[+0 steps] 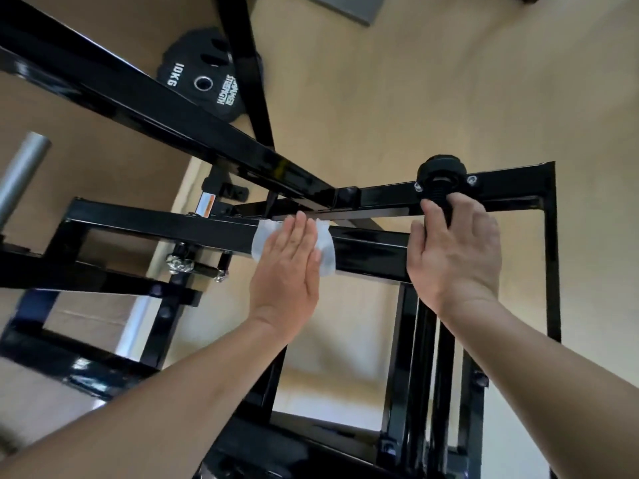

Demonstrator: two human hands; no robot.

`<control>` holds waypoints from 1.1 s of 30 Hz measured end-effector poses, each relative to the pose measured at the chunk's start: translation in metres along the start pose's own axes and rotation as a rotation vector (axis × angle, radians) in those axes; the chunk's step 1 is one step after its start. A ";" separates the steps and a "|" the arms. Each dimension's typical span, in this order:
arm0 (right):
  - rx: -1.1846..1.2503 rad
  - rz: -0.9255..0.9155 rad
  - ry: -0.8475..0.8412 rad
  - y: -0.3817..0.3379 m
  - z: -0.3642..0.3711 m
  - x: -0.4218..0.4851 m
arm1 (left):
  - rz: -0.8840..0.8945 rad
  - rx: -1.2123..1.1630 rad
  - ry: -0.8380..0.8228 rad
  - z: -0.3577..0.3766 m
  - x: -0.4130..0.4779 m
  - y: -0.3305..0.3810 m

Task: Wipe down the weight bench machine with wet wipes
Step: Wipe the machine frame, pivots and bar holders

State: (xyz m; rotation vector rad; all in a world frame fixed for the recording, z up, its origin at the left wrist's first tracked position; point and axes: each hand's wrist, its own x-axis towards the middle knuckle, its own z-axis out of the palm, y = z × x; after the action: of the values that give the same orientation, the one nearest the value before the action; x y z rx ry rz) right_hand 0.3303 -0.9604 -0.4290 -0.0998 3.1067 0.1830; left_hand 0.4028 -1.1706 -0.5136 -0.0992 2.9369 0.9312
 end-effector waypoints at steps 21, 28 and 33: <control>-0.071 -0.344 -0.064 -0.104 0.033 -0.005 | -0.519 -0.088 -0.379 0.092 -0.075 -0.052; -0.032 -0.338 0.030 -0.105 0.039 -0.008 | -0.484 -0.268 -0.386 0.086 -0.046 -0.089; -0.043 -0.333 -0.001 -0.106 0.037 -0.008 | -0.467 -0.216 -0.272 0.075 -0.066 -0.078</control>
State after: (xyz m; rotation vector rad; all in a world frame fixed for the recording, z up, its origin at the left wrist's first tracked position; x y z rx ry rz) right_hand 0.3464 -1.0606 -0.4775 -0.6104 3.0252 0.2391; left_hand 0.4778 -1.1881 -0.6147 -0.5870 2.4005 1.0722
